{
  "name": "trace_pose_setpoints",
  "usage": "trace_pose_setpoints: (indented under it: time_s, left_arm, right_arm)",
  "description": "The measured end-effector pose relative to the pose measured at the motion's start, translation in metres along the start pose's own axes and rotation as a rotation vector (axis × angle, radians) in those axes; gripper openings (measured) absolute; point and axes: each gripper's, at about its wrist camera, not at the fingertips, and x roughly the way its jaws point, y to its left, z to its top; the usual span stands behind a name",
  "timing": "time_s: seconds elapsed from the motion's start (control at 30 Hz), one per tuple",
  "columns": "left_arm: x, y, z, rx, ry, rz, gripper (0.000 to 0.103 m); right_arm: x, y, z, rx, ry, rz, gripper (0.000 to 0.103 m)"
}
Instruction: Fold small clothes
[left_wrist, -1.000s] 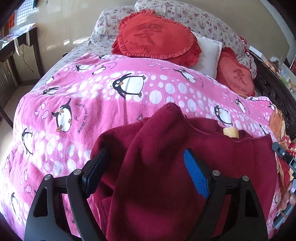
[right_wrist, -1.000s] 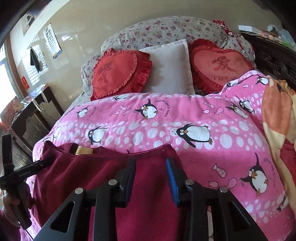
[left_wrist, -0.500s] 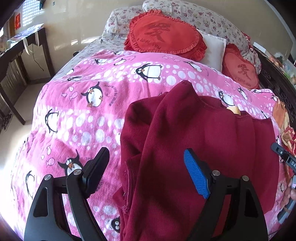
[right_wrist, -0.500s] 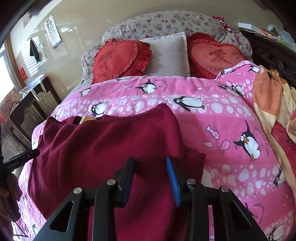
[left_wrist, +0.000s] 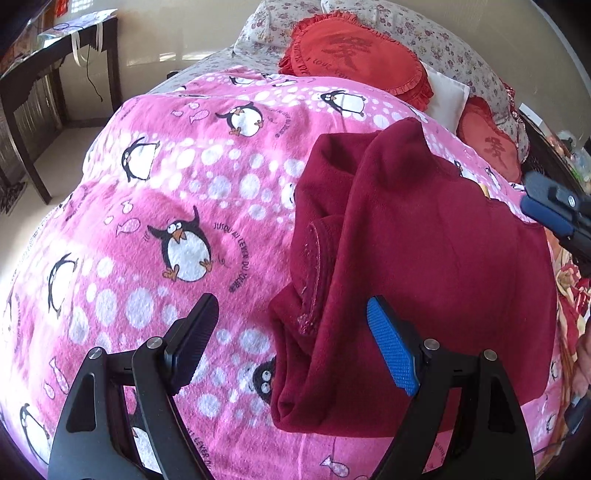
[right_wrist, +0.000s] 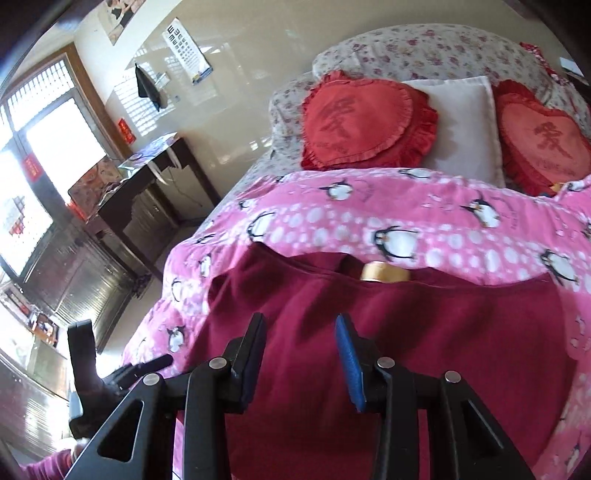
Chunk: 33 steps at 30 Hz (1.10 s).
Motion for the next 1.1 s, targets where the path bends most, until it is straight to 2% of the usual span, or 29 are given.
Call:
trace_pose_setpoints:
  time_s: [0.2,0.3,0.47,0.53,0.57,0.7,0.83,1.0,1.1]
  left_arm:
    - [0.003,0.006,-0.007,-0.027,-0.005,-0.033,0.083]
    - [0.003,0.008,-0.008,-0.022,-0.007,-0.041,0.083]
    - [0.004,0.01,-0.009,-0.019,-0.015,-0.057,0.083]
    - [0.004,0.01,-0.009,-0.016,-0.017,-0.062,0.083]
    - [0.004,0.011,-0.009,-0.017,-0.016,-0.066,0.083]
    - [0.003,0.015,-0.004,-0.023,-0.018,-0.077,0.083]
    - [0.003,0.021,0.001,-0.049,-0.023,-0.079,0.083]
    - [0.005,0.02,0.001,-0.043,-0.019,-0.063,0.083]
    - [0.005,0.019,0.001,-0.039,-0.015,-0.059,0.083]
  right_arm:
    - [0.081,0.047,0.019,0.048,0.118,0.019,0.046]
    - [0.118,0.06,0.024,0.055,0.182,-0.038,0.046]
    - [0.153,0.058,0.03,0.023,0.208,-0.138,0.046]
    - [0.157,0.055,0.032,0.005,0.191,-0.171,0.04]
    - [0.157,0.053,0.035,0.001,0.189,-0.181,0.03]
    - [0.145,0.053,0.041,-0.012,0.155,-0.137,0.008]
    - [0.14,0.068,0.049,-0.037,0.128,-0.109,0.007]
    - [0.164,0.067,0.04,-0.047,0.149,-0.1,0.007]
    - [0.148,0.061,0.036,-0.021,0.141,-0.023,0.011]
